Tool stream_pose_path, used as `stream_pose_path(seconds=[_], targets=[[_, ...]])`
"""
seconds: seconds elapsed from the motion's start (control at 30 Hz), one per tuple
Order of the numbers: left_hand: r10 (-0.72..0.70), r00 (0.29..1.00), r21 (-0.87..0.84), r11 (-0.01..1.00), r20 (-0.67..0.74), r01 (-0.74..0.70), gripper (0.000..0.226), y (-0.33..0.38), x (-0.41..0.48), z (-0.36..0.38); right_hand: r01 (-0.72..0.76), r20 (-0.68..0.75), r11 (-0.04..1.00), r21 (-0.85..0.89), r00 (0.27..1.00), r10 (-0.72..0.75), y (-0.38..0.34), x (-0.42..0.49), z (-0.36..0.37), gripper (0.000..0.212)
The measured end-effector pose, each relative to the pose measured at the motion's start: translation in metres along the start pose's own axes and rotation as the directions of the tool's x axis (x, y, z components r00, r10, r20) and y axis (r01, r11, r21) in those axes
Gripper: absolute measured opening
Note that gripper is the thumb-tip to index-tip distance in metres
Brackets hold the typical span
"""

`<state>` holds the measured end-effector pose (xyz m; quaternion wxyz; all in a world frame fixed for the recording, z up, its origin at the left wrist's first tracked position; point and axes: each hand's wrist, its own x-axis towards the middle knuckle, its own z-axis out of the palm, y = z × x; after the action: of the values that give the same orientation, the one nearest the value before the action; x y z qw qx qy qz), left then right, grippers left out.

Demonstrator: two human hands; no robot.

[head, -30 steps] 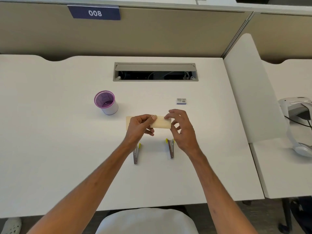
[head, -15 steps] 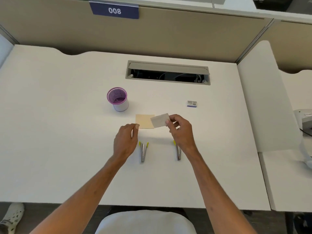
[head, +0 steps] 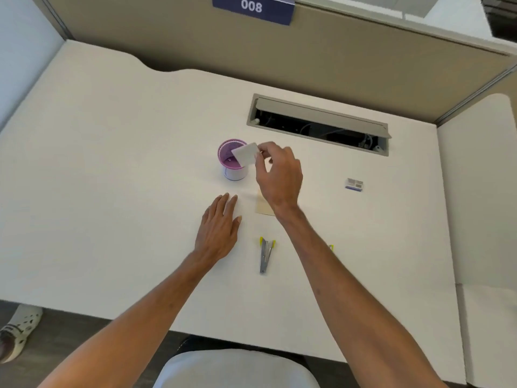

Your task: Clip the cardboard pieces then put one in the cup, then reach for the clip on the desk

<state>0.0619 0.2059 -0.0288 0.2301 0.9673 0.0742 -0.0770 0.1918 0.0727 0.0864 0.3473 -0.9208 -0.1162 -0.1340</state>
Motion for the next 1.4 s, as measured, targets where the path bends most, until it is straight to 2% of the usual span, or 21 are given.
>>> stream_pose_path(seconds=[0.13,0.23,0.33,0.53,0.7,0.8,0.9,1.03,1.17,1.3,1.4], targets=[[0.028,1.0,0.032,0.999,0.003,-0.028,0.057,-0.005,0.0,0.002,0.11,0.035,0.975,-0.192,0.994,-0.105,-0.011,0.028,0.031,0.015],[0.042,0.999,0.041,0.998,0.009,-0.043,0.06,-0.012,-0.003,0.004,0.19,0.129,0.922,-0.338,0.979,-0.155,-0.009,0.038,0.051,0.02],[0.064,0.998,0.044,0.997,0.017,-0.065,0.062,-0.02,-0.004,0.005,0.228,0.219,0.884,-0.407,0.964,-0.148,-0.004,0.039,0.066,0.023],[0.084,0.996,0.036,0.996,0.031,-0.085,0.063,-0.029,-0.006,0.007,0.257,0.33,0.89,-0.376,0.935,-0.131,0.005,0.036,0.078,0.025],[0.073,0.997,0.024,0.997,0.024,-0.074,0.063,-0.029,-0.004,0.008,0.25,0.19,0.938,-0.242,0.96,-0.207,0.002,0.032,0.07,0.03],[0.052,0.999,0.009,0.999,0.018,-0.052,0.063,-0.025,-0.006,0.01,0.202,0.083,0.957,-0.206,0.979,-0.188,0.004,0.019,0.061,0.029],[0.033,0.999,-0.012,0.999,0.008,-0.032,0.063,-0.018,-0.007,0.01,0.107,0.036,0.983,-0.148,0.994,-0.102,0.009,-0.004,0.047,0.03],[-0.013,1.0,-0.055,0.998,0.024,0.014,0.064,-0.007,-0.005,0.008,-0.154,0.07,0.988,-0.002,0.986,0.154,0.021,-0.051,0.029,0.031],[-0.042,0.999,-0.115,0.992,0.032,0.045,0.061,0.002,-0.003,0.003,-0.441,0.135,0.887,0.139,0.895,0.424,0.033,-0.109,0.015,0.028],[-0.01,1.0,-0.163,0.986,0.025,0.014,0.054,0.01,-0.006,0.0,-0.503,0.112,0.864,-0.002,0.859,0.5,0.036,-0.162,0.007,0.029],[0.009,1.0,-0.216,0.976,0.025,-0.004,0.045,0.021,-0.012,0.003,-0.574,0.096,0.818,-0.044,0.812,0.576,0.037,-0.184,0.003,0.029]])
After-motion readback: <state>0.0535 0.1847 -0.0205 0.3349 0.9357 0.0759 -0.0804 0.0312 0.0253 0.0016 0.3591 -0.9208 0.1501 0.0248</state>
